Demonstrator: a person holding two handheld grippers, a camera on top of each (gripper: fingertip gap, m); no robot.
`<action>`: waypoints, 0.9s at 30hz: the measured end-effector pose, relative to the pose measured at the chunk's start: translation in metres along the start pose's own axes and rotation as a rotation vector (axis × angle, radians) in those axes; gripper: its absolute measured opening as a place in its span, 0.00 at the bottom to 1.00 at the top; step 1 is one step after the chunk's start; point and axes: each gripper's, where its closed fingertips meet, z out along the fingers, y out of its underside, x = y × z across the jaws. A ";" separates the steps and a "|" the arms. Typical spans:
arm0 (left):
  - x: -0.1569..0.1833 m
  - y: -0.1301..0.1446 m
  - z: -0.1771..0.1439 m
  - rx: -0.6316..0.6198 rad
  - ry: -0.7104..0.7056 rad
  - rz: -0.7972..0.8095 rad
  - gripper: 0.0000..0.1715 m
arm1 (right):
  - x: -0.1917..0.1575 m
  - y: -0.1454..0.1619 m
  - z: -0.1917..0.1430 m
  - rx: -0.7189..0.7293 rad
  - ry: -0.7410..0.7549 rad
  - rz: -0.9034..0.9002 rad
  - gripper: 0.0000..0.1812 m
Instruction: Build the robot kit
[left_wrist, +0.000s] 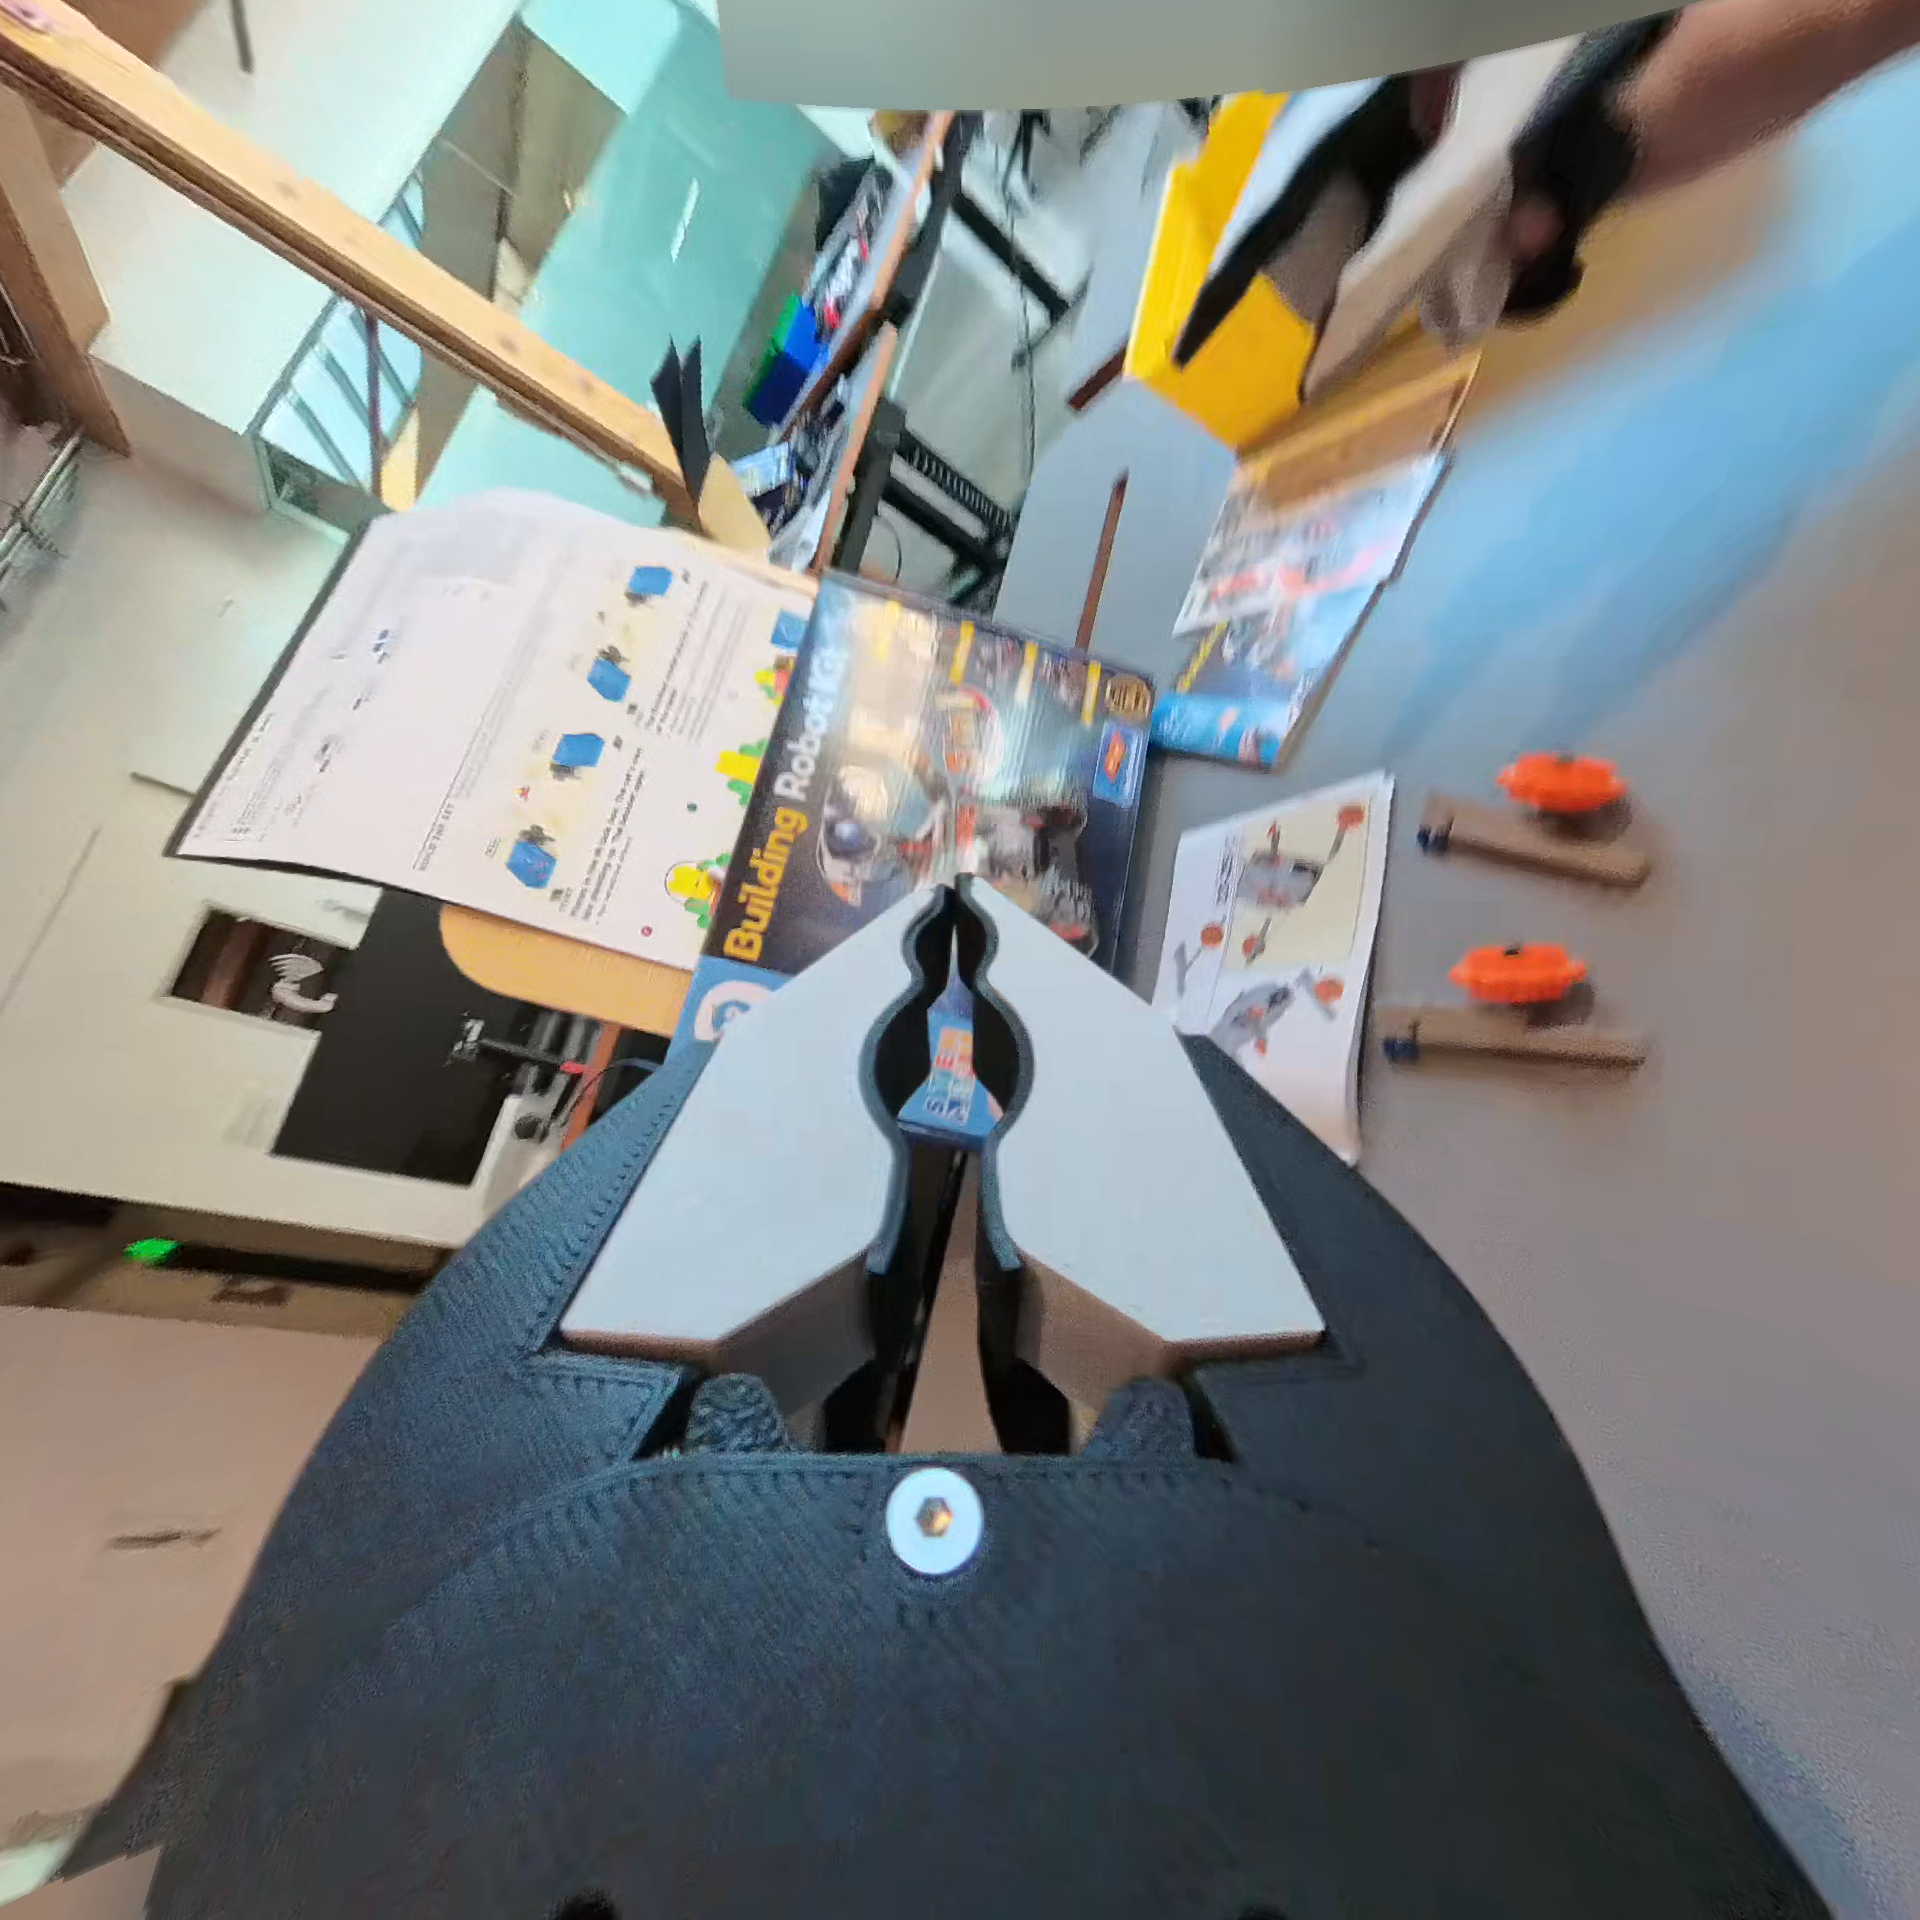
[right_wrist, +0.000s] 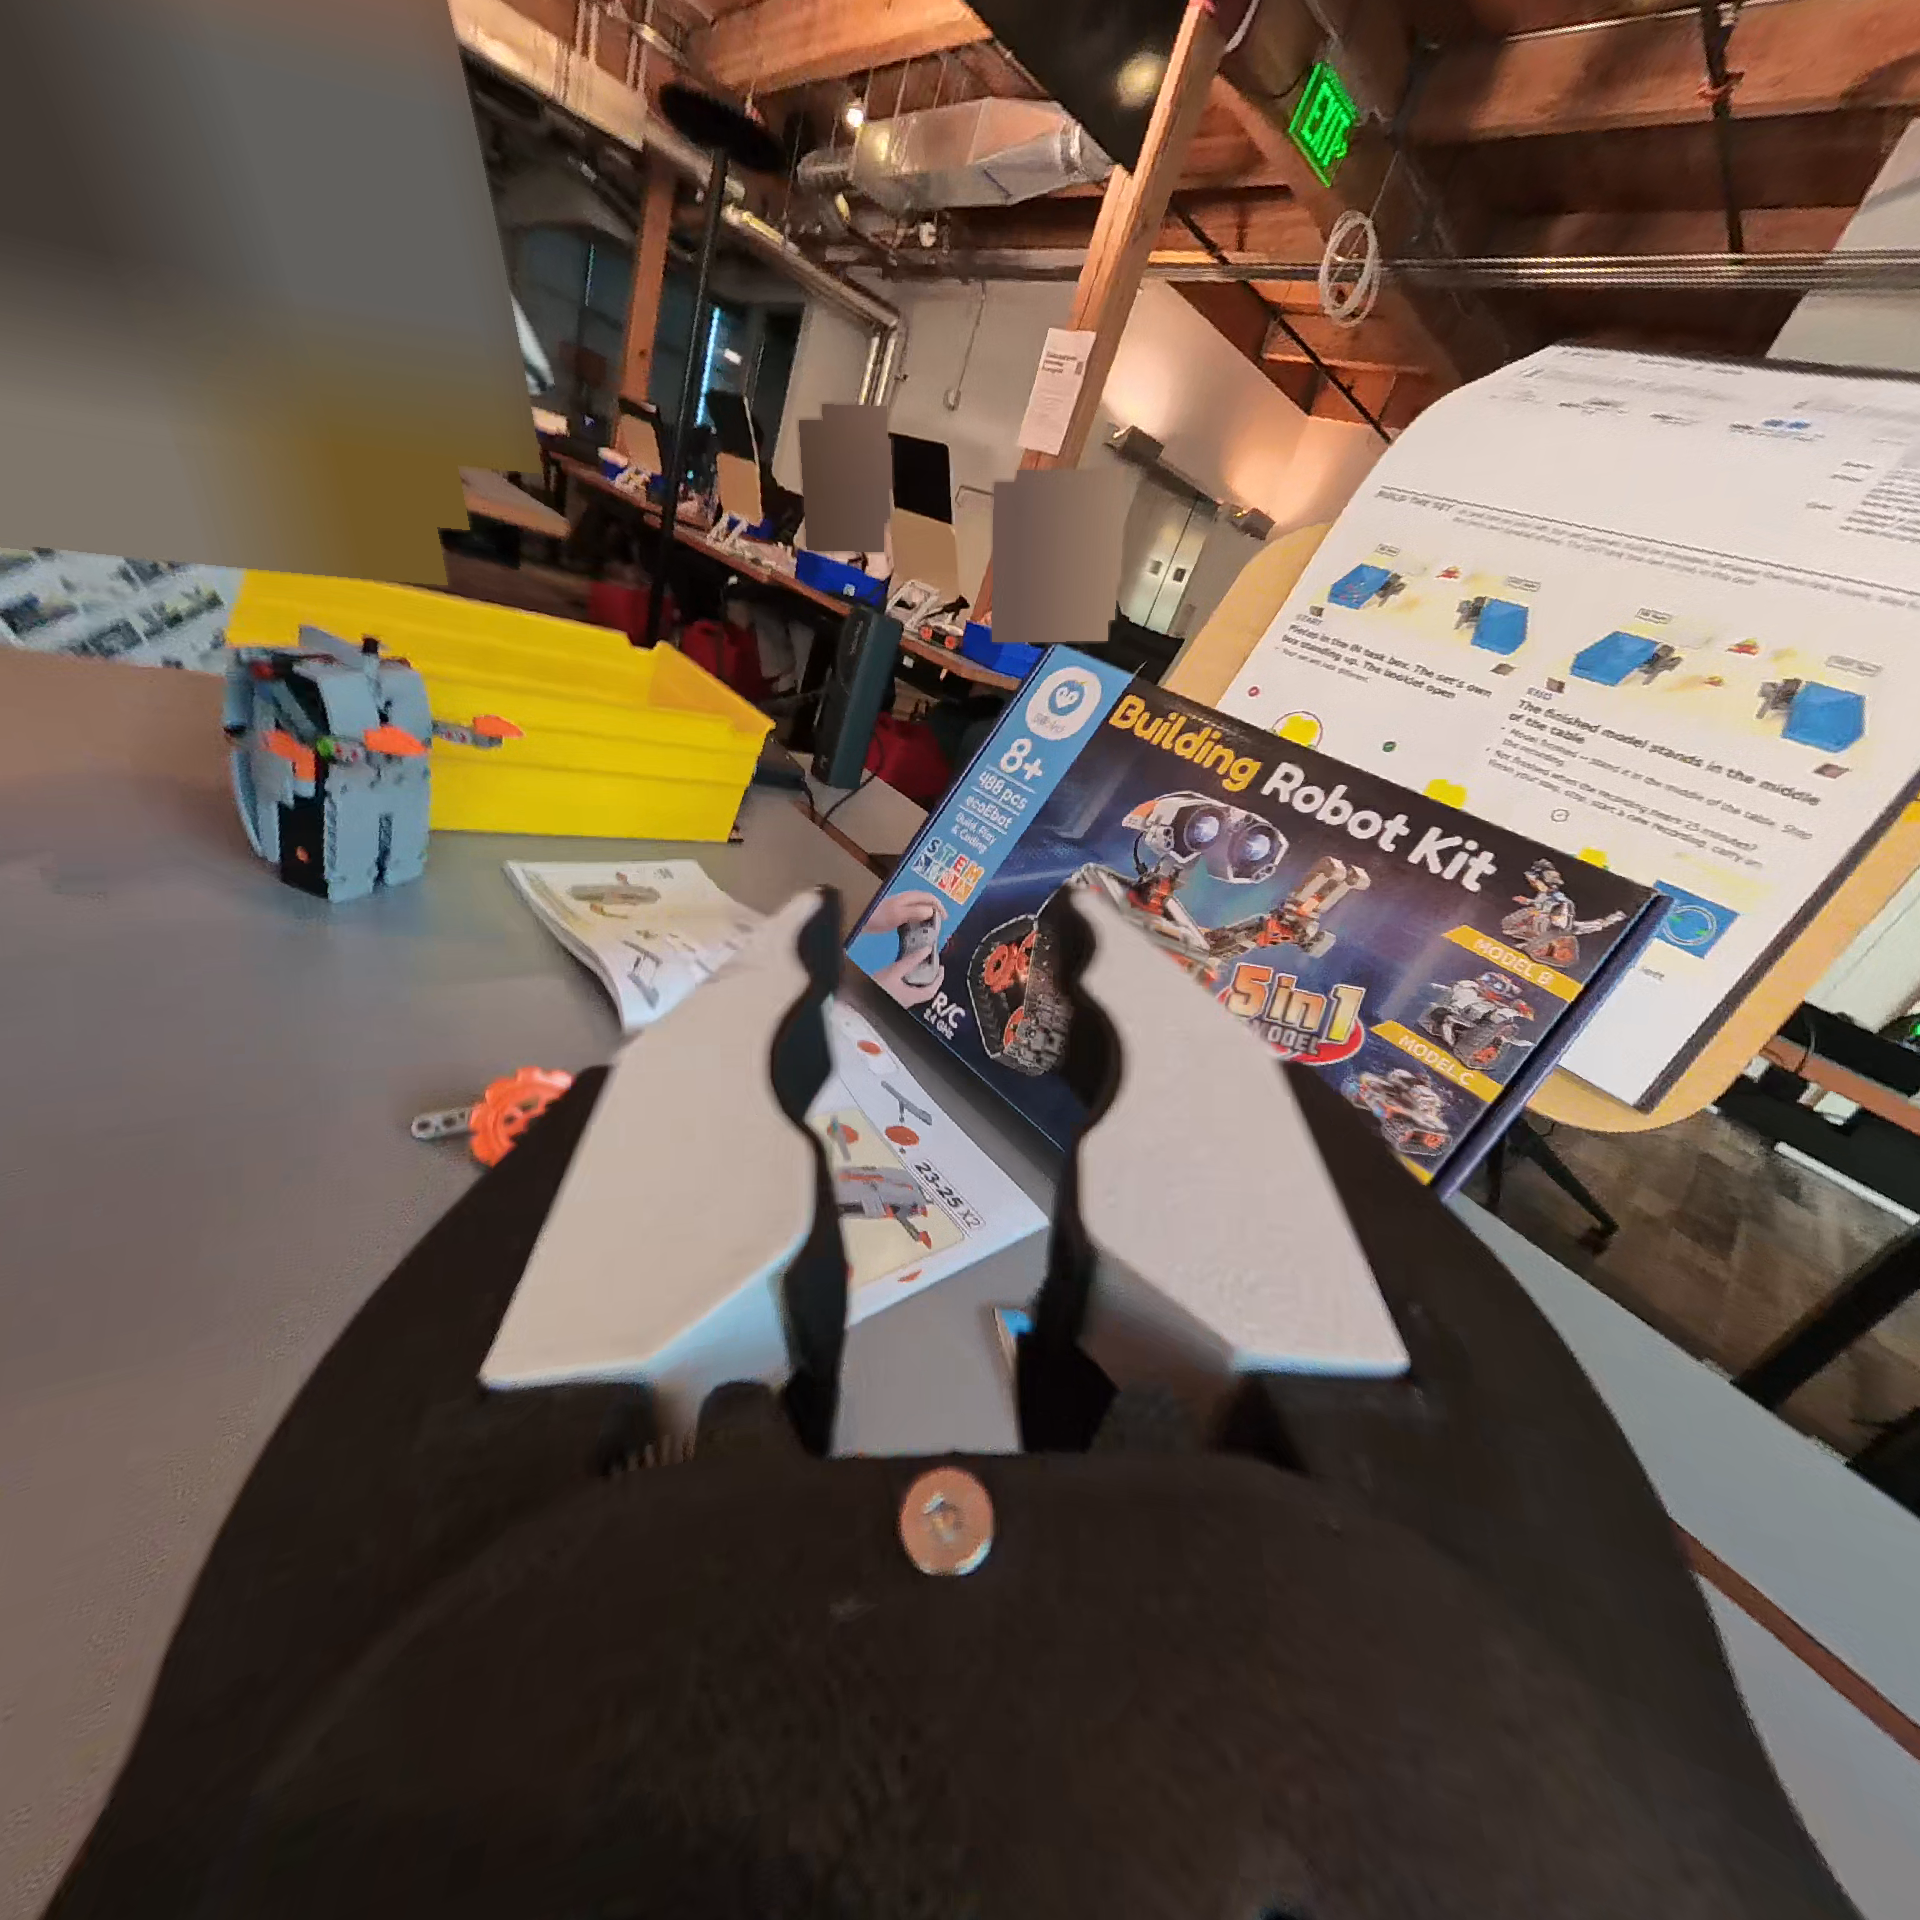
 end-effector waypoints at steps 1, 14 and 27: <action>0.005 0.005 0.005 -0.042 0.016 0.013 0.00 | -0.004 0.002 -0.001 -0.012 -0.024 -0.025 0.10; -0.016 -0.004 0.002 0.027 -0.030 -0.228 0.00 | -0.017 -0.002 -0.001 -0.009 -0.065 -0.072 0.00; -0.037 0.013 0.061 -0.324 -0.476 0.492 0.14 | -0.021 0.051 0.016 -0.301 0.090 -0.726 0.37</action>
